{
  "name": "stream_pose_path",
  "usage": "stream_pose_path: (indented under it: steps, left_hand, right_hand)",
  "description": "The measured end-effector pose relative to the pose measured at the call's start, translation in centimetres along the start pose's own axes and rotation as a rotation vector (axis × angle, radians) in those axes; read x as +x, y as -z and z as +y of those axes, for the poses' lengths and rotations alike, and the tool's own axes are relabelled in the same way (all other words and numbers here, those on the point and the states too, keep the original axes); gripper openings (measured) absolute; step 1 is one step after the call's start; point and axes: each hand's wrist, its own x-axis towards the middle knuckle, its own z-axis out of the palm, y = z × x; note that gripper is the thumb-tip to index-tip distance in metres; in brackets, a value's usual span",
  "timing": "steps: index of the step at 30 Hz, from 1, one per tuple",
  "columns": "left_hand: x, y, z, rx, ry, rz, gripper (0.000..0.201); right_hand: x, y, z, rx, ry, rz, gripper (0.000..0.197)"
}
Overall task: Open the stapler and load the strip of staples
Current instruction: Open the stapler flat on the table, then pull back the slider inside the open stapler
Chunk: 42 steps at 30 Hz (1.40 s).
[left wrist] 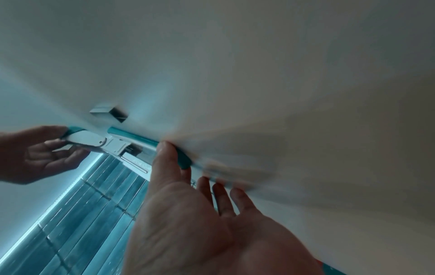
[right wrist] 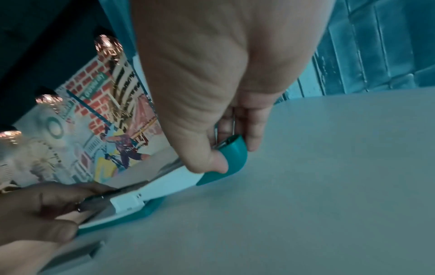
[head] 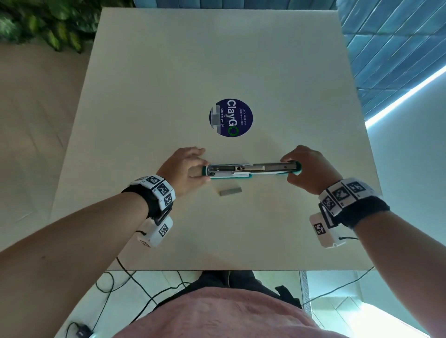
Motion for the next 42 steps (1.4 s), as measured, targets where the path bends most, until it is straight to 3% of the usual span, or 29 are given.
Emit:
stream_pose_path:
  steps: [7, 10, 12, 14, 17, 20, 28, 35, 42]
  left_hand:
    - [-0.2, -0.1, 0.2, -0.029, 0.032, -0.028, 0.041]
    - [-0.4, 0.3, 1.0, -0.019, 0.044, -0.059, 0.052]
    - [-0.8, 0.7, 2.4, 0.001, -0.017, 0.012, 0.056]
    - [-1.4, 0.7, 4.4, 0.020, -0.125, 0.090, 0.042]
    - [-2.0, -0.6, 7.0, 0.063, -0.149, -0.095, 0.028]
    - [-2.0, -2.7, 7.5, 0.142, -0.067, -0.248, 0.036]
    - [-2.3, -3.9, 7.2, 0.087, -0.096, -0.099, 0.009]
    - [-0.2, 0.2, 7.3, 0.063, -0.208, 0.079, 0.007]
    - [1.5, 0.7, 6.2, 0.086, -0.185, -0.046, 0.007]
  right_hand:
    - [-0.1, -1.3, 1.6, 0.063, 0.032, 0.031, 0.032]
    - [0.0, -1.3, 1.5, 0.060, 0.034, 0.025, 0.032]
    - [0.0, -1.3, 1.5, 0.057, 0.042, 0.023, 0.032]
    - [-0.1, -1.3, 1.5, 0.058, 0.048, 0.024, 0.031]
    - [-0.1, -1.4, 1.6, 0.069, 0.046, 0.030, 0.031]
    - [-0.1, -1.3, 1.6, 0.067, 0.050, 0.022, 0.031]
    - [-0.1, -1.4, 1.8, 0.087, 0.049, 0.023, 0.032]
    - [0.0, -1.5, 1.8, 0.093, 0.054, 0.024, 0.032]
    - [0.0, -1.5, 1.9, 0.099, 0.047, 0.016, 0.032]
